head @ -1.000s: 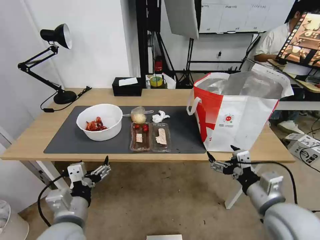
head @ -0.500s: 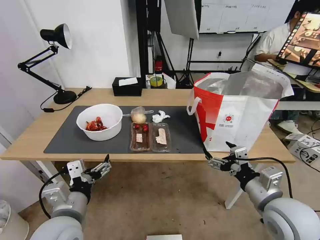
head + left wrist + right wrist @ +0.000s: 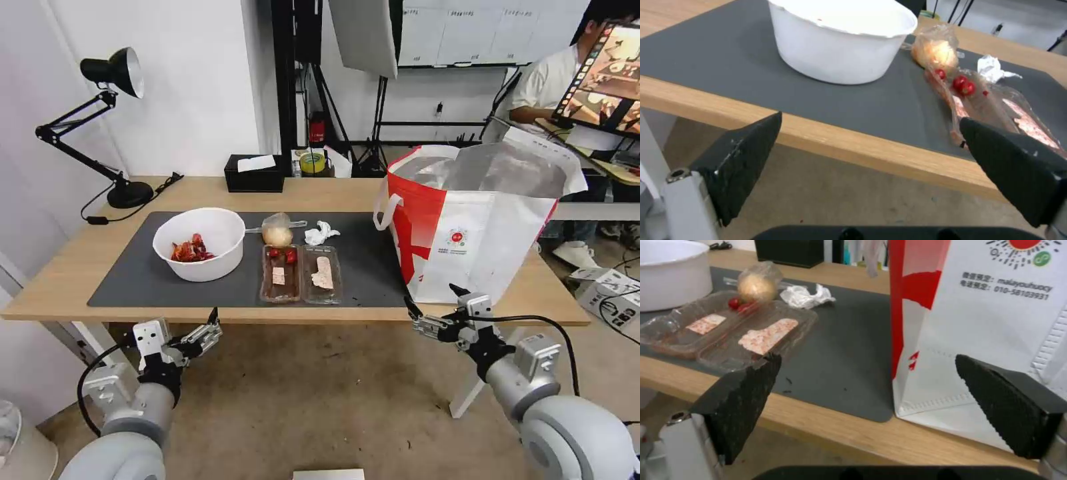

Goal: Pick up the trash from the table and place it into the takeout bag.

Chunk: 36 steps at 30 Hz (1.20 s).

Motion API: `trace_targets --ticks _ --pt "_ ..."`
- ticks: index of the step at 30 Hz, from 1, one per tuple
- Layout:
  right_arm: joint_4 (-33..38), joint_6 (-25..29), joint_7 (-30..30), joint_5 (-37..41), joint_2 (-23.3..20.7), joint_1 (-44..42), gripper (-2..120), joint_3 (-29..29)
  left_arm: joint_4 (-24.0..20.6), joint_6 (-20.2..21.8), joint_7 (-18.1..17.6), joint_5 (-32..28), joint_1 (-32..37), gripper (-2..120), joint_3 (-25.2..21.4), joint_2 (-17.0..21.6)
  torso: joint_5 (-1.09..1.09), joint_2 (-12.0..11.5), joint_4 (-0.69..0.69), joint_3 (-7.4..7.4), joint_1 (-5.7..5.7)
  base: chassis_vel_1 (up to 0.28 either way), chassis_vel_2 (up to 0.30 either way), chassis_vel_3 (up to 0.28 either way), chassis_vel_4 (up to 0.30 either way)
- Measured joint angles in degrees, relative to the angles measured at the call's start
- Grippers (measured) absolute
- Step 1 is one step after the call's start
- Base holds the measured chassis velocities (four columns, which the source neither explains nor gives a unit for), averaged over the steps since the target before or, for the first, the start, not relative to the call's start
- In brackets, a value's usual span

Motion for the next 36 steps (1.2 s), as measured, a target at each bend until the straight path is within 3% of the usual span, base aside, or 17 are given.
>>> trace_targets --ticks 10,12,14,16,18,21,36 --pt "-1.93 2.47 0.31 6.31 -0.91 2.75 100 -2.5 0.01 -0.13 0.11 0.05 0.18 100 -0.25 0.04 0.0 0.0 0.0 0.0 0.0 0.0 0.0 0.0 0.0" --pt "-2.31 3.02 1.49 11.76 -1.22 4.14 100 -4.05 -0.01 -0.17 0.12 0.05 0.21 100 -0.32 0.05 0.0 0.0 0.0 0.0 0.0 0.0 0.0 0.0 0.0" --pt "-2.33 3.04 1.61 12.18 -1.24 4.27 100 -4.17 -0.01 -0.18 0.12 0.05 0.21 100 -0.32 0.05 0.0 0.0 0.0 0.0 0.0 0.0 0.0 0.0 0.0" --pt "-2.92 3.27 3.74 19.01 -1.74 6.36 100 -6.4 -0.02 -0.23 0.13 0.05 0.31 100 -0.52 0.13 0.0 0.0 0.0 0.0 0.0 0.0 0.0 0.0 0.0" --pt "-3.0 3.28 4.06 20.07 -1.82 6.69 100 -6.75 -0.02 -0.24 0.14 0.05 0.34 100 -0.57 0.16 0.0 0.0 0.0 0.0 0.0 0.0 0.0 0.0 0.0" --pt "-2.68 2.92 8.07 31.44 -2.28 9.05 100 -9.92 -0.03 -0.33 0.67 0.08 0.52 100 -1.0 0.38 0.0 0.0 0.0 0.0 0.01 0.0 0.0 0.0 0.0" --pt "-3.86 1.85 19.23 59.79 -3.23 16.51 100 -15.55 0.15 -0.41 1.5 0.33 0.73 100 -2.22 0.3 0.01 0.0 0.0 0.0 0.01 0.0 0.0 0.0 0.0"
